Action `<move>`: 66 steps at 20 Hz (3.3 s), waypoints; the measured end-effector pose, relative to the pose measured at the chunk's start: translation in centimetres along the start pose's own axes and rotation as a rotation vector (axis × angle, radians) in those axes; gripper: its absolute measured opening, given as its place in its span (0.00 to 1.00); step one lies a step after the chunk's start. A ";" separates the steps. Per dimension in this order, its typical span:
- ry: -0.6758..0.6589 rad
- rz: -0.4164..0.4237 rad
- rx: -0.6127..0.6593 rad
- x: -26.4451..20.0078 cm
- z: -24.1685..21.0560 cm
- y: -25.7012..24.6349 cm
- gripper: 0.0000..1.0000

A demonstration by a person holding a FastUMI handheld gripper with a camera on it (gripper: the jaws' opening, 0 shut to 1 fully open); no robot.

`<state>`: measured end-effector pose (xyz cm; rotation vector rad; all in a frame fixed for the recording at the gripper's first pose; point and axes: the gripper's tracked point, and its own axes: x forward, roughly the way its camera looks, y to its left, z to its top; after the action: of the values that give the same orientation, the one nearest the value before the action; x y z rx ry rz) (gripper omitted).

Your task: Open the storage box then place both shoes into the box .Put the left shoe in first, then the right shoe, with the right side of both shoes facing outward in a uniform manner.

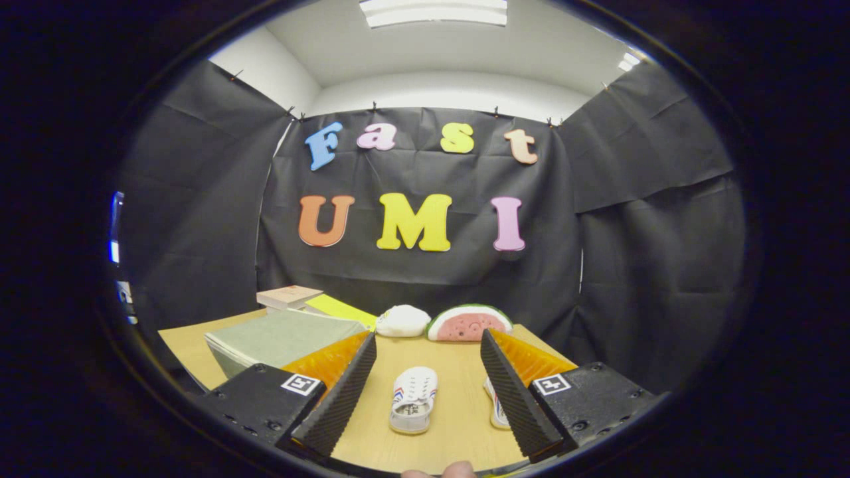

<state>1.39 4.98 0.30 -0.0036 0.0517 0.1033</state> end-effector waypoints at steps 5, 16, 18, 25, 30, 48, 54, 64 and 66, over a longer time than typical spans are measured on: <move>0.056 0.167 0.078 1.5 -1.3 2.2 1.00; 0.255 0.519 0.424 6.0 -4.1 6.4 1.00; 0.310 0.571 0.464 6.9 -5.0 7.6 1.00; 0.493 0.690 0.689 9.5 -7.4 9.6 1.00; 0.630 0.807 0.959 9.7 -7.2 11.3 0.99; 0.504 0.732 0.741 9.0 4.4 13.2 0.05; 0.476 0.748 0.567 7.8 9.3 21.4 0.05; 0.423 0.833 0.346 6.7 12.1 34.9 0.35; 0.403 0.834 0.321 6.9 12.0 35.6 0.56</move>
<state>5.20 41.23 11.90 0.3212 0.4726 0.9273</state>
